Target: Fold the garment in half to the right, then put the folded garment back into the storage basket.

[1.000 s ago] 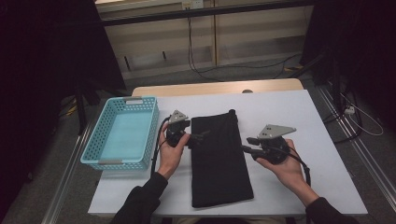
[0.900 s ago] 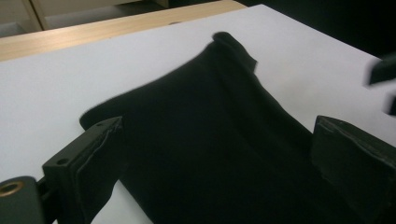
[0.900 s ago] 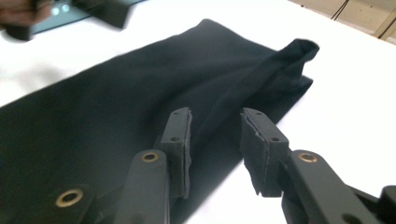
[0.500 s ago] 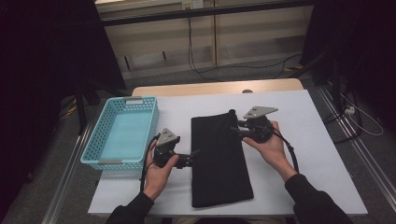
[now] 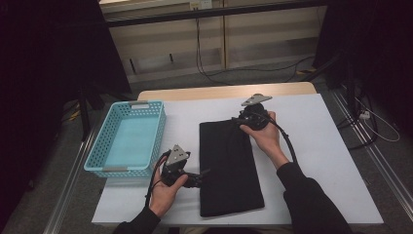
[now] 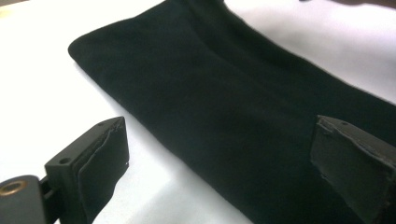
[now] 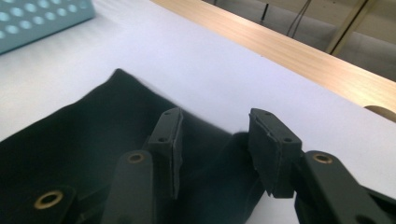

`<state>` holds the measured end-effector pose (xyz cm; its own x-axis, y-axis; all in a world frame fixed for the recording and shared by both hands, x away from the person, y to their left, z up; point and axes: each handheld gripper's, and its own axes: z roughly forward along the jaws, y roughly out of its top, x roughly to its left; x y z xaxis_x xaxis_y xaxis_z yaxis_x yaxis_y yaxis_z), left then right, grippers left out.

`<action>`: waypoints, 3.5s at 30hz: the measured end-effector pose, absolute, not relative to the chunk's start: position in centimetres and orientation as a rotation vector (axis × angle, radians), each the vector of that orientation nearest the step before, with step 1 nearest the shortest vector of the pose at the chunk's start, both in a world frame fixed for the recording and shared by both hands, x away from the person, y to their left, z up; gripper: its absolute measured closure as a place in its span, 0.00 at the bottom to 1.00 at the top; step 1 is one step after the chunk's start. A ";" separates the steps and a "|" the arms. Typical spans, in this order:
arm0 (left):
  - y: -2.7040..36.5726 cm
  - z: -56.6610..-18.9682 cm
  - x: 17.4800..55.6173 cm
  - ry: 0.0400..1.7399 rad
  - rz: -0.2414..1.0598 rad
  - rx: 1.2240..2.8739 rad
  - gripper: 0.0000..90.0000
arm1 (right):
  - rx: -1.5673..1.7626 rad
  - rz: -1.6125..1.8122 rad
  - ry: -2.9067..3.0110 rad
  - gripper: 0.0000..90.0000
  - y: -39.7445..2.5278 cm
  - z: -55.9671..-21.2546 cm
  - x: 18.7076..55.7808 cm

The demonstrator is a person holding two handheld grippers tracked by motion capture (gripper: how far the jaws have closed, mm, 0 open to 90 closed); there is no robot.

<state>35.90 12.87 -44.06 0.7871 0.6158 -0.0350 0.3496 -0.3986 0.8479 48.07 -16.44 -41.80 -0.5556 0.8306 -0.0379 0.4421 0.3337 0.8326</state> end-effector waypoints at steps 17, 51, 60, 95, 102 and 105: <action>12.9 -44.7 36.4 0.747 0.330 2.042 0.06 | 1.258 1.003 2.123 1.00 -18.0 -44.0 51.0; 13.7 -43.8 35.7 0.755 0.374 1.958 0.06 | 1.161 1.305 2.145 0.58 -21.8 -42.2 41.0; 13.8 -43.8 35.7 0.774 0.378 1.964 0.06 | 1.017 1.329 2.262 0.47 -21.0 -42.8 36.1; 13.6 -44.2 35.8 0.787 0.384 1.995 0.05 | 0.460 1.203 2.702 0.54 -13.2 -44.7 26.5; 13.5 -44.4 35.9 0.783 0.377 2.013 0.05 | 0.418 1.120 2.733 0.43 -12.7 -45.5 26.7; 13.4 -44.4 35.9 0.774 0.375 2.014 0.05 | 0.412 1.088 2.753 0.41 -12.5 -46.1 26.9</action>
